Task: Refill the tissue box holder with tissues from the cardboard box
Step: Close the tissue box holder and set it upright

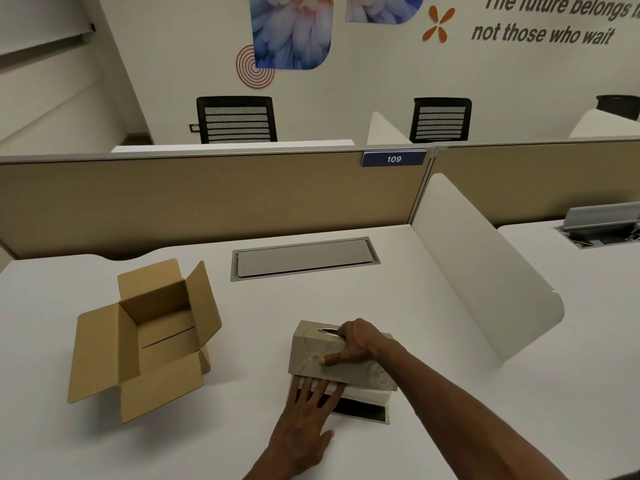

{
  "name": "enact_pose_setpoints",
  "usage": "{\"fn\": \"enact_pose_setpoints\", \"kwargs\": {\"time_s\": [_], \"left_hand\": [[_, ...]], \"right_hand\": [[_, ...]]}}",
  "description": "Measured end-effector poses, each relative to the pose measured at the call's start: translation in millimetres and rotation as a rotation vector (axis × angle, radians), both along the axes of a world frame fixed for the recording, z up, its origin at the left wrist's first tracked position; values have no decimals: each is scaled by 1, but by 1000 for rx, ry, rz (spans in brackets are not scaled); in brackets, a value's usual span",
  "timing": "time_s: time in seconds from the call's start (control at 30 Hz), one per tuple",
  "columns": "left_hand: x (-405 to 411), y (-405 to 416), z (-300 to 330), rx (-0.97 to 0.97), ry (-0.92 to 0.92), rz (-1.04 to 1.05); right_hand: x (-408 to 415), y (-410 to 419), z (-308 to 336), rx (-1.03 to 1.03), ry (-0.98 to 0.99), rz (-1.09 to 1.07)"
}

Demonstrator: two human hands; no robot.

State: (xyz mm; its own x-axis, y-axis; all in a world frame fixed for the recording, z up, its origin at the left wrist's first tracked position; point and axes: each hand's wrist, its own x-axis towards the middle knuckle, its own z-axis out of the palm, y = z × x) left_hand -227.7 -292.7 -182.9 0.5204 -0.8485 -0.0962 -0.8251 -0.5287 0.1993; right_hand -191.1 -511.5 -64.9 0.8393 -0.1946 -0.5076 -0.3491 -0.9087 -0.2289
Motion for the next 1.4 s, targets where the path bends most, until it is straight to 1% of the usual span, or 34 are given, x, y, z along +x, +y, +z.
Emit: {"fn": "enact_pose_setpoints", "kwargs": {"time_s": [0.13,0.2,0.4,0.67,0.77,0.83,0.93,1.0,1.2,1.33,1.4], "left_hand": [[-9,25,-24,44,-79,-7],[-14,35,-36,56,-83,17],[-28,44,-49,98,-21,80],[-29,45,-49,50,72,129],[-31,48,-47,36,200,214],[-34,50,-39,-11,293,314],[-32,54,-28,-143,327,511],[-25,53,-21,-221,392,593],[-8,41,8,-376,455,714],[0,32,26,-491,426,736],[2,26,34,-516,380,688]], "right_hand": [[-2,4,2,-31,-7,25],[-5,8,5,-48,-11,49],[-20,27,7,-159,-57,156],[-47,44,-16,-232,-152,66],[-57,52,-16,-224,-186,31],[-62,56,-19,-203,-217,13],[-68,61,-22,-221,-235,-9],[-71,62,-24,-235,-254,1],[-85,64,-32,-172,-412,-15],[-97,66,-43,-236,-513,-31],[-100,68,-47,-235,-532,-41]]}}
